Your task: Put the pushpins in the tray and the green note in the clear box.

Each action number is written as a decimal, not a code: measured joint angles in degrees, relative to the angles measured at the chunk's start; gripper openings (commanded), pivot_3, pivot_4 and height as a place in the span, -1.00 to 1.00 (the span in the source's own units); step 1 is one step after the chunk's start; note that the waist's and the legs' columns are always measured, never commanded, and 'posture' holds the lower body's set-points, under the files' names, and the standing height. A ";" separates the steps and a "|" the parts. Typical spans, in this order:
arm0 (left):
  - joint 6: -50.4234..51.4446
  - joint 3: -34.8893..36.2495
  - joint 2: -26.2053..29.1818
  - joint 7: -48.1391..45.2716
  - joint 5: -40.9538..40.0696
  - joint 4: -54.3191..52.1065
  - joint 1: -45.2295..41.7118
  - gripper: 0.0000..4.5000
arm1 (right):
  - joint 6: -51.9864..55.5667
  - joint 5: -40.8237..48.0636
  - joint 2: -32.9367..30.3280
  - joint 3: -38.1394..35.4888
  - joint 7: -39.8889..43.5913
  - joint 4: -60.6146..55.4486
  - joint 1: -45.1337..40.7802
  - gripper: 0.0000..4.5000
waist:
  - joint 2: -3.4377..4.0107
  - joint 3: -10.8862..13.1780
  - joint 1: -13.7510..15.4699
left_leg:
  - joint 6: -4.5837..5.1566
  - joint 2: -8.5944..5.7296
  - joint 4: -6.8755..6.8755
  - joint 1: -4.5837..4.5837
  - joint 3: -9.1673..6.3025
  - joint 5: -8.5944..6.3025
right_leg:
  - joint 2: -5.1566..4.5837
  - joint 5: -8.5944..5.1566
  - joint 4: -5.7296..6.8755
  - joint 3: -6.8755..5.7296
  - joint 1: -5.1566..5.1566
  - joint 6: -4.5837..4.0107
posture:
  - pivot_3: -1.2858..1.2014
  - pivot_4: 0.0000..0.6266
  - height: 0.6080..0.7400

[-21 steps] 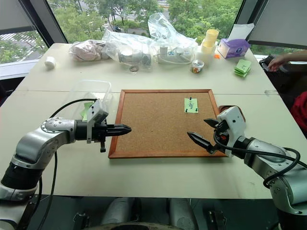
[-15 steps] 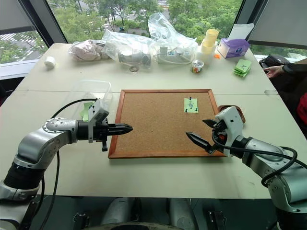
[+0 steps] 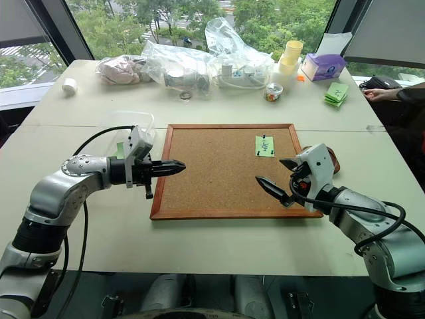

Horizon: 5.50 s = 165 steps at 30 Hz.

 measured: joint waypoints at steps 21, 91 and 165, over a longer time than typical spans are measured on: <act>-11.75 -14.16 -11.76 2.62 19.57 23.57 -11.97 -0.99 | -13.80 -17.63 8.91 11.87 -5.50 36.86 -28.72 1.00 | 0.03 -0.01 -0.14 | -0.18 -0.05 0.16 -0.07 0.11 0.10 | 0.03 0.05 0.02 0.04 -0.04 0.08 | 0.03 -0.52 0.97; -11.06 -12.04 -15.32 4.77 23.36 21.92 -9.19 -1.00 | -15.73 -24.36 6.97 -3.40 -10.32 42.42 -17.75 -0.99 | 0.43 -0.24 -0.05 | -0.02 -0.04 0.24 0.07 0.18 0.01 | -0.07 0.11 0.06 0.15 0.12 0.20 | 0.03 -0.52 0.97; -11.41 -12.02 -15.37 5.26 23.64 21.26 -8.36 -1.00 | -24.95 -20.77 15.05 4.66 -3.72 38.82 -18.41 -0.29 | 0.43 -0.25 -0.18 | 0.06 -0.07 0.24 0.12 0.12 -0.03 | -0.07 0.11 -0.02 0.15 0.25 0.21 | 0.03 -0.52 0.97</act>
